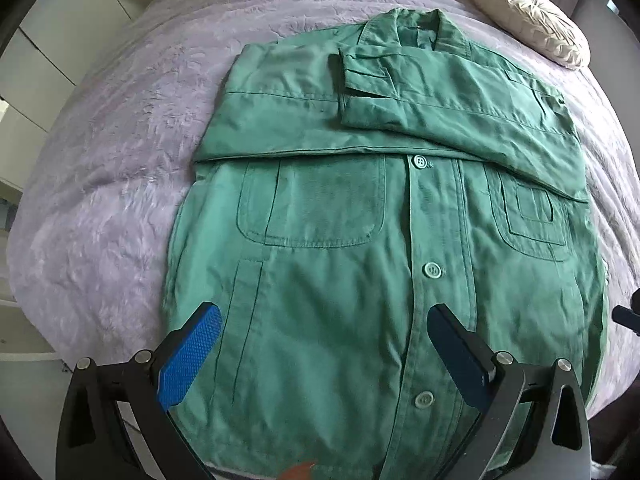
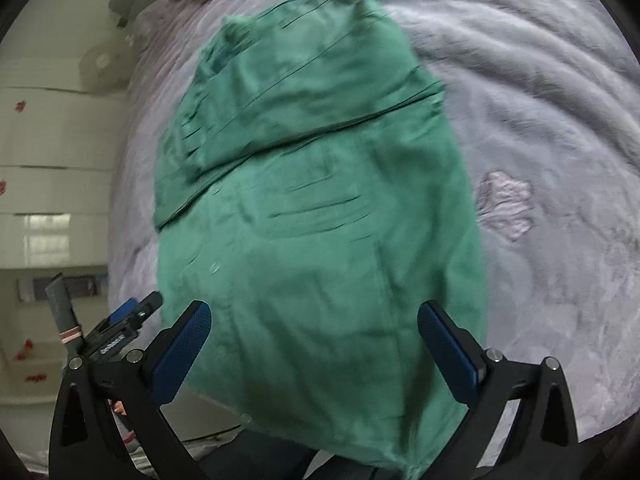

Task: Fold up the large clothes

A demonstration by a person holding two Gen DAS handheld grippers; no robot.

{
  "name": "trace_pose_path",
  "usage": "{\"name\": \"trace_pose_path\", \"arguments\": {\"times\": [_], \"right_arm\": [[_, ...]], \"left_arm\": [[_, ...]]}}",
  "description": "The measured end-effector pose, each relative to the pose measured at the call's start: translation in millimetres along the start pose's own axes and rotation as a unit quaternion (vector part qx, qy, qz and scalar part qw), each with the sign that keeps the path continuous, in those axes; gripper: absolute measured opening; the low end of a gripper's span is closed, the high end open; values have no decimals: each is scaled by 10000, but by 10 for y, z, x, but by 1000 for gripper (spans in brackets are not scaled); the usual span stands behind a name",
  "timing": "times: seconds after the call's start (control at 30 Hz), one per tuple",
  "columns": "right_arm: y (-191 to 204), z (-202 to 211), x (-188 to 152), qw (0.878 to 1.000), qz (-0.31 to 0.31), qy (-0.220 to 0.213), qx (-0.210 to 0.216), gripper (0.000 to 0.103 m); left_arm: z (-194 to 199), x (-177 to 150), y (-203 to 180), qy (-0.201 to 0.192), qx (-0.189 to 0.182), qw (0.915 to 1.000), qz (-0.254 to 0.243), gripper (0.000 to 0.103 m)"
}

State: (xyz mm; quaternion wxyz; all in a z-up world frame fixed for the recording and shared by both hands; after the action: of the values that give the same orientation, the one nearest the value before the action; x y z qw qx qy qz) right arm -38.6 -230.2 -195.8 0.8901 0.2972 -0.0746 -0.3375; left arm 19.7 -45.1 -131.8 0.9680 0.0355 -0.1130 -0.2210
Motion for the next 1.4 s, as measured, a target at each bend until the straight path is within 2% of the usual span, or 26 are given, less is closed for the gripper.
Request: {"name": "trace_pose_path", "arguments": {"times": [0.17, 0.33, 0.43, 0.63, 0.77, 0.93, 1.1, 1.4], "right_arm": [[111, -111, -187, 9998, -29, 172, 106, 103], [172, -186, -401, 9996, -181, 166, 170, 103], [223, -257, -570, 9996, -148, 151, 170, 103], [303, -424, -1036, 9994, -208, 190, 224, 103], [174, -437, -1226, 9993, -360, 40, 36, 103], [-28, -298, -1295, 9972, -694, -288, 54, 103], [-254, -192, -1350, 9942, -964, -460, -146, 103], [-713, 186, -1344, 9849, -1364, -1013, -345, 103]], "left_arm": [[59, -112, 133, -53, 86, 9999, 41, 103], [30, -326, 314, 8, 118, 9999, 66, 103], [-23, -518, 376, 126, -107, 9999, -9, 103], [-73, -930, 523, 243, -137, 9995, -140, 103], [-76, -1113, 637, 281, -133, 9994, -137, 103], [-94, -1232, 778, 295, -157, 9993, -178, 103], [-242, -1354, 984, 450, -203, 9985, -250, 103], [-586, -1580, 1368, 827, -694, 9941, 138, 103]]}}
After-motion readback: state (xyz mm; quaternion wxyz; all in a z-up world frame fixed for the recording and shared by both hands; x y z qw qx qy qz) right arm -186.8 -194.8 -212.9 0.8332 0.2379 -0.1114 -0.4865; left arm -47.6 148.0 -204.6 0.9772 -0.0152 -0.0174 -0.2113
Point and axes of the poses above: each gripper's, at about its wrist camera, not at the fingertips, and z roughly against the way its jaws point, y to its left, x to its top, the point moved 10 cm from there along -z, roughly the way its jaws point, and after that the axes turned 4 degrees about -z, right-handed, at the moved point
